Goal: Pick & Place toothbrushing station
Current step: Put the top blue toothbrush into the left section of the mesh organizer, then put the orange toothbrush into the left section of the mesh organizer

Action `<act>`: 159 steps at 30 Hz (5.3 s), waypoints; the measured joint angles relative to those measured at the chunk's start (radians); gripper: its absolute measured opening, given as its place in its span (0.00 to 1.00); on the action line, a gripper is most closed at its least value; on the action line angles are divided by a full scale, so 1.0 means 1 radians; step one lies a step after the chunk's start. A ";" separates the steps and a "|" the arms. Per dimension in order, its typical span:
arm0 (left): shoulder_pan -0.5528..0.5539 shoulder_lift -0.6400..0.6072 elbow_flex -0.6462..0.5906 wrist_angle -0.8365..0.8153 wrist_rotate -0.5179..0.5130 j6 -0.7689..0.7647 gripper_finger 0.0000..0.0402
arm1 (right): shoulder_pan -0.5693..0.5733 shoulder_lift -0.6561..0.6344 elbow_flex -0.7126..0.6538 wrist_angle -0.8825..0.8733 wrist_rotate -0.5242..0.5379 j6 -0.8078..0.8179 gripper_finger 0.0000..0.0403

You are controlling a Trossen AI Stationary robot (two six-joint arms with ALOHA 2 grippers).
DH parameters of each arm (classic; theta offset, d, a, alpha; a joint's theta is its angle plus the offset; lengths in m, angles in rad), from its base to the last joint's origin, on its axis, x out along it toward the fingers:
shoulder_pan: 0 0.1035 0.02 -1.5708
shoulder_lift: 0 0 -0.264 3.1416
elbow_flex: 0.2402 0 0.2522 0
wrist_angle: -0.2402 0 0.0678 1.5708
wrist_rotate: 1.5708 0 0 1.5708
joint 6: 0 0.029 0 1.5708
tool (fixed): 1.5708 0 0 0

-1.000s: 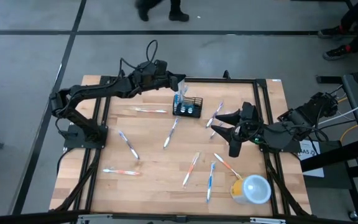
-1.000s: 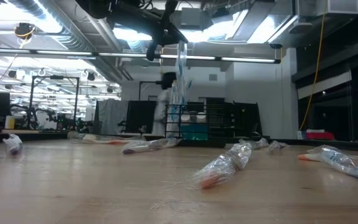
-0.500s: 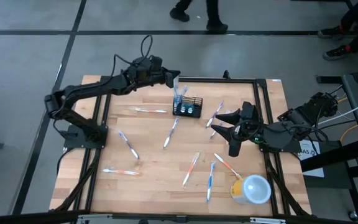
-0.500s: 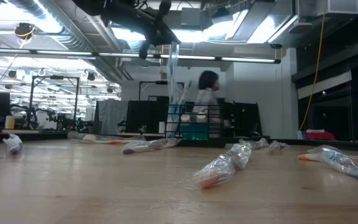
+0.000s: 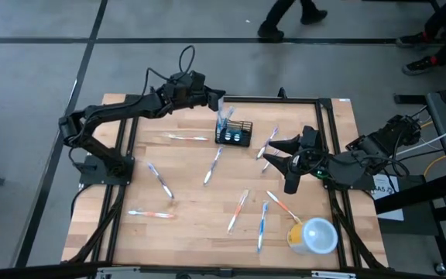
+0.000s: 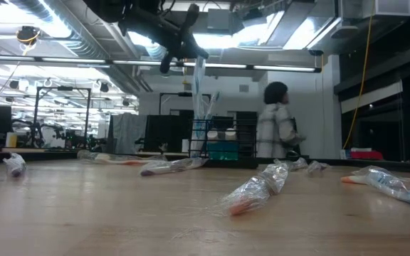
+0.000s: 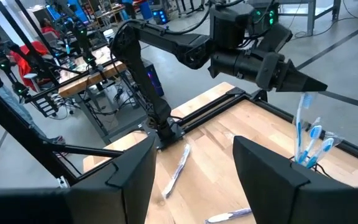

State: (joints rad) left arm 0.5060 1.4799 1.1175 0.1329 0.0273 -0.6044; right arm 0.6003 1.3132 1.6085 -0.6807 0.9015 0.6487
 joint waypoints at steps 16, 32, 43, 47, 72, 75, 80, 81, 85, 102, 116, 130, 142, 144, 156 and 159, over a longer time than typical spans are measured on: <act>-0.020 0.079 0.000 -0.026 -0.008 0.042 0.00 | 0.000 0.000 0.000 0.007 0.020 0.018 0.54; -0.023 0.112 0.000 -0.128 -0.058 0.102 0.00 | 0.000 0.000 0.000 0.052 0.026 -0.026 0.54; -0.013 0.152 0.000 -0.101 0.000 0.066 0.29 | 0.000 0.000 0.000 0.060 0.026 -0.053 0.54; -0.010 0.152 -0.001 -0.161 -0.033 0.075 0.46 | 0.000 0.000 0.000 0.060 0.026 -0.059 0.54; -0.046 -0.210 -0.109 -1.080 -0.322 -0.211 0.50 | 0.046 0.000 0.000 0.056 0.027 -0.058 0.54; -0.048 -0.254 -0.222 -1.000 -0.345 -0.664 0.48 | 0.055 0.000 0.000 0.060 0.051 -0.057 0.54; -0.069 -0.283 -0.410 -0.761 -0.364 -1.143 0.47 | 0.069 0.000 0.000 0.067 0.078 -0.051 0.54; -0.069 -0.286 -0.442 -0.746 -0.366 -1.219 0.47 | 0.073 0.000 0.000 0.071 0.078 -0.050 0.54; -0.068 -0.288 -0.521 -0.702 -0.405 -1.439 0.47 | 0.092 0.005 0.000 0.093 0.094 -0.046 0.54; -0.028 -0.220 -0.531 -0.705 -0.462 -1.482 0.46 | 0.112 0.011 0.000 0.105 0.138 -0.005 0.54; -0.013 -0.039 -0.528 -0.562 -0.391 -1.473 0.41 | 0.118 0.011 0.000 0.107 0.135 0.025 0.54; -0.024 -0.007 -0.529 -0.520 -0.414 -1.453 0.08 | 0.143 0.011 0.000 0.120 0.191 0.027 0.54; -0.055 -0.033 -0.531 -0.279 -0.476 -1.298 0.01 | 0.144 0.011 0.000 0.120 0.191 0.025 0.54; -0.077 -0.056 -0.531 -0.245 -0.502 -1.266 0.01 | 0.144 0.011 0.000 0.119 0.191 0.025 0.54; -0.289 -0.204 -0.531 0.458 -0.795 -0.644 0.00 | 0.143 0.011 0.000 0.119 0.191 0.013 0.54; -0.318 -0.194 -0.529 0.686 -0.831 -0.410 0.00 | 0.143 0.011 0.000 0.119 0.191 0.013 0.54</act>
State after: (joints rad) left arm 0.1876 1.2863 0.5880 0.8189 -0.8037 -1.0144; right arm 0.7437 1.3239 1.6083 -0.5613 1.0927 0.6617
